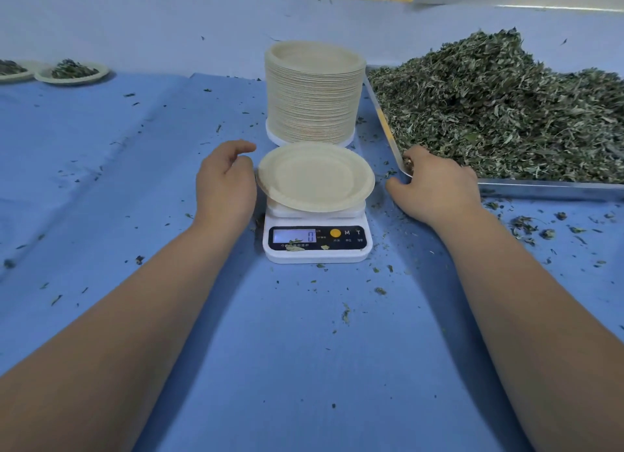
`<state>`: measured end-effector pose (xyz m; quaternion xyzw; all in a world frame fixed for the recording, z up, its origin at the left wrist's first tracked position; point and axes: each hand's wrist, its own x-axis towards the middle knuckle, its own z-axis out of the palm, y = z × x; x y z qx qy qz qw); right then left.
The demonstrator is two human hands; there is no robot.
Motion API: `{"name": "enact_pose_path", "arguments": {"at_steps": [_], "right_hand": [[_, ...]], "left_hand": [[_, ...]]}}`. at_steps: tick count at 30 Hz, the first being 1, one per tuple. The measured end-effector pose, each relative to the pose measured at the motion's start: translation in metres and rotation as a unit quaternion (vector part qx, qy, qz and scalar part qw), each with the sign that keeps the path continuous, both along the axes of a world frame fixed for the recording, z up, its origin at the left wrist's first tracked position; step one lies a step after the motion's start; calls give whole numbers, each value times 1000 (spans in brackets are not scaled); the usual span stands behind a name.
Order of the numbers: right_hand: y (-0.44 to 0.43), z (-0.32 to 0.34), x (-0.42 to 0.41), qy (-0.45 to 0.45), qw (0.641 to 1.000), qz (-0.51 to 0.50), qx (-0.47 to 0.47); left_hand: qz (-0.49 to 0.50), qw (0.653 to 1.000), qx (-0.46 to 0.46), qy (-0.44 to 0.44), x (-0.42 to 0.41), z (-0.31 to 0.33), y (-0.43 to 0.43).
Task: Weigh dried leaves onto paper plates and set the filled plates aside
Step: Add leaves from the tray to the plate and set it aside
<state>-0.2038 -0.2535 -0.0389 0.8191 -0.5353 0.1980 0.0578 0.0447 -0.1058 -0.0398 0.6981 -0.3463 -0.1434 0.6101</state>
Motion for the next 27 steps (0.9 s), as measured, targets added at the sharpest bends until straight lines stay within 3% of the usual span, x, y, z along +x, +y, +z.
{"name": "enact_pose_path", "arguments": {"at_steps": [4,8,27], "right_hand": [[0,0,2,4,1000,-16,-10],[-2,1,6,46,997,-51,24],[-4,3,8,25,999,-35,-1]], "left_hand": [[-4,997,24,76,8,-3,-6],[-19,996,47,67,11,-5,-8],[-33,996,27,77,20,-8,-15]]}}
